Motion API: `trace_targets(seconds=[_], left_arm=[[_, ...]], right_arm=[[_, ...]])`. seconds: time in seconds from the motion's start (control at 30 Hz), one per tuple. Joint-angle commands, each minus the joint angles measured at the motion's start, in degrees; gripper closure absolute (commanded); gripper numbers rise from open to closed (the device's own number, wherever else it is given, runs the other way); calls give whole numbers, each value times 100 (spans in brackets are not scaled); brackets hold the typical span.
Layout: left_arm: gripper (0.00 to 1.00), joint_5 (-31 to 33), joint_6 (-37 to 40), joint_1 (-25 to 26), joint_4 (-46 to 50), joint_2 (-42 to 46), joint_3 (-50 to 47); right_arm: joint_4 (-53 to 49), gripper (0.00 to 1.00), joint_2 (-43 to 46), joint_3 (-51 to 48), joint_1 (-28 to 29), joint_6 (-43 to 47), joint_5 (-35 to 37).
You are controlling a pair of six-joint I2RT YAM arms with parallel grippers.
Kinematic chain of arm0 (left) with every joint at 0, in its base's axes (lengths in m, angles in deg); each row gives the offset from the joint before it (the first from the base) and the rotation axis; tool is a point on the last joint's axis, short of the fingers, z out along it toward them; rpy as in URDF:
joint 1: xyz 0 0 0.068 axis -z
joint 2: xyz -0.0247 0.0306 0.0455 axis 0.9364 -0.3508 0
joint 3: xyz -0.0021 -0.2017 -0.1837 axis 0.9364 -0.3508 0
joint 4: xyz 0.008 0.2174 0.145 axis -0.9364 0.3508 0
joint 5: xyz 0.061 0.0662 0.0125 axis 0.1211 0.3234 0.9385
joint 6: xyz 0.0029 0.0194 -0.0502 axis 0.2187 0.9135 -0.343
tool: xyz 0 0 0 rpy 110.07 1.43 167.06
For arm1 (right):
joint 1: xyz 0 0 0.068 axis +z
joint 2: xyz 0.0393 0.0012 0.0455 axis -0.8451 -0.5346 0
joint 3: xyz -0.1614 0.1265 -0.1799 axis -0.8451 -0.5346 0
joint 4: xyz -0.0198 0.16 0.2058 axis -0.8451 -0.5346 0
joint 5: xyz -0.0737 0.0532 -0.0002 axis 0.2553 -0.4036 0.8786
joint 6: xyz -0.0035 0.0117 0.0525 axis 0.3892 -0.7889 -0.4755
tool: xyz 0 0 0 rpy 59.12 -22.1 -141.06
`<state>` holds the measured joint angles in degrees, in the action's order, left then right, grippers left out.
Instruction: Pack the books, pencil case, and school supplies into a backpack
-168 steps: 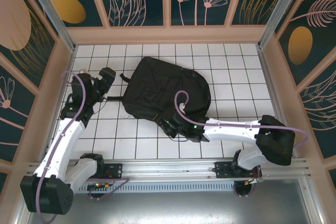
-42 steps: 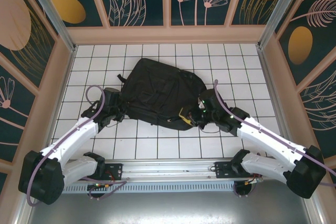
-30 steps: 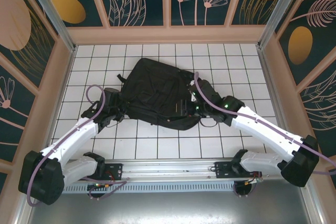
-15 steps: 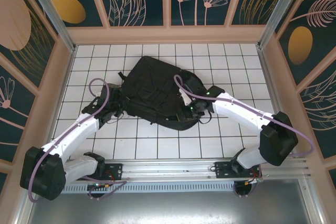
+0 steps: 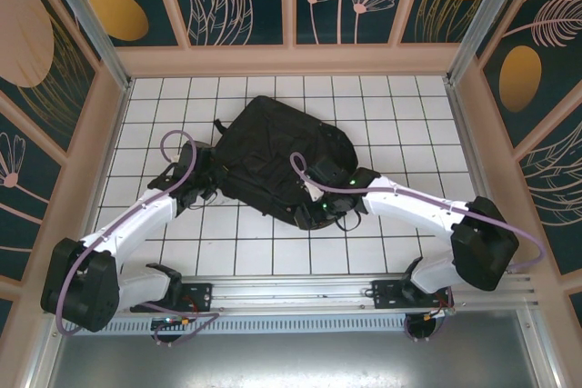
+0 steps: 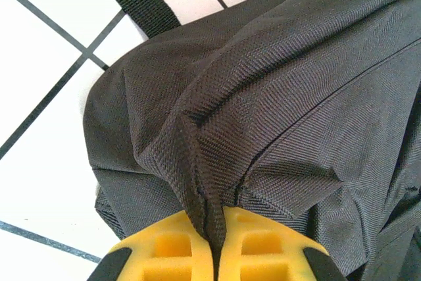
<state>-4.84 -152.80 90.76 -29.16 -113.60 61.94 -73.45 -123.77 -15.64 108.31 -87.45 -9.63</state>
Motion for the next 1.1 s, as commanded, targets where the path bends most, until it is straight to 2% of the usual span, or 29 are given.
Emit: trace_targets(seconds=[0.0, 0.13, 0.3, 0.47, 0.7, 0.93, 1.07], left_arm=[[100, 64, 162, -58, -313, -62, 136], [100, 9, 197, -55, -331, -102, 175], [100, -80, 149, -52, -422, -91, 93], [100, -102, 127, -56, -462, -91, 41], [100, -62, 136, -56, -417, -47, 61], [100, -10, 200, -54, -419, -64, 59], [100, 159, 316, -56, -334, -33, 57]], right_arm=[[751, 51, 110, -164, -70, -128, -375], [1545, 50, 57, -412, -355, -536, -1082], [2021, 43, -87, -582, -657, -1151, -1221], [2307, 45, -411, -628, -666, -1555, -1495], [1678, 65, -737, -407, -403, -1325, -1138], [1150, 100, -629, -153, -413, -1055, -990], [878, 100, -311, 103, -651, -971, -897]])
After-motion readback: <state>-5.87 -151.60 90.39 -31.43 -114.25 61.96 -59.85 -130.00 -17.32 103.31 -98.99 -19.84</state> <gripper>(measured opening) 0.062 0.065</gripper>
